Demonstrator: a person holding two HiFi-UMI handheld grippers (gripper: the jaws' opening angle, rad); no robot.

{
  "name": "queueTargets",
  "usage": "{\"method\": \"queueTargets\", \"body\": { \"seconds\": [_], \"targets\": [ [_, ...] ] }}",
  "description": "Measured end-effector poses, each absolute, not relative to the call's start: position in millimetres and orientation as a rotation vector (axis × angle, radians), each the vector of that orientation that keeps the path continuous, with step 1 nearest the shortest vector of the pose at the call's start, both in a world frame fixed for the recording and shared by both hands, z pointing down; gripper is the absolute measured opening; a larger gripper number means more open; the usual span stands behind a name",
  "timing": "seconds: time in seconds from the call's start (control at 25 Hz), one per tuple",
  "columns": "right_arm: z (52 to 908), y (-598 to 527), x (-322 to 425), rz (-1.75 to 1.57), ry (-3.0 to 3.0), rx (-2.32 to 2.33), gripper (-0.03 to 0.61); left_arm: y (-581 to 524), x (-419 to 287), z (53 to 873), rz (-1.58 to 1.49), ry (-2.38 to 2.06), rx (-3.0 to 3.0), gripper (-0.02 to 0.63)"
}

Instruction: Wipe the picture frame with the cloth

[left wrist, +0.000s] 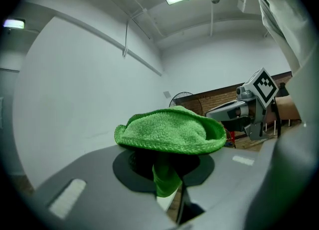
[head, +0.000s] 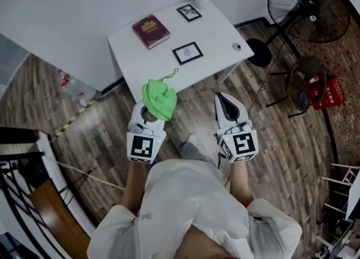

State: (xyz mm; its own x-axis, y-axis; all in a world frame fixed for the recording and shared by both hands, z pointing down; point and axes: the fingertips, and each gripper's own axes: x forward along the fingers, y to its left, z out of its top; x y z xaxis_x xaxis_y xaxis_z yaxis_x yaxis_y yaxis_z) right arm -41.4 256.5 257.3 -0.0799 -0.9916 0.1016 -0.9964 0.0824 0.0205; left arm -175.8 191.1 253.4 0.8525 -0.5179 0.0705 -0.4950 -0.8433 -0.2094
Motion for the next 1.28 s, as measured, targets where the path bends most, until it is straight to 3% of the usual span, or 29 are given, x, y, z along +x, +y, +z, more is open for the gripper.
{"method": "queueTargets", "body": {
  "seconds": [0.44,1.28],
  "targets": [
    [270.3,214.9,32.0,0.127,-2.323,1.986,0.005,159.3,-102.5,255.0,-0.222,0.869,-2.806,0.089],
    [296.6,139.3,73.6,0.156,-2.352,1.943,0.005,88.0,-54.3,286.5,-0.246,0.913,-2.821,0.089]
  ]
}}
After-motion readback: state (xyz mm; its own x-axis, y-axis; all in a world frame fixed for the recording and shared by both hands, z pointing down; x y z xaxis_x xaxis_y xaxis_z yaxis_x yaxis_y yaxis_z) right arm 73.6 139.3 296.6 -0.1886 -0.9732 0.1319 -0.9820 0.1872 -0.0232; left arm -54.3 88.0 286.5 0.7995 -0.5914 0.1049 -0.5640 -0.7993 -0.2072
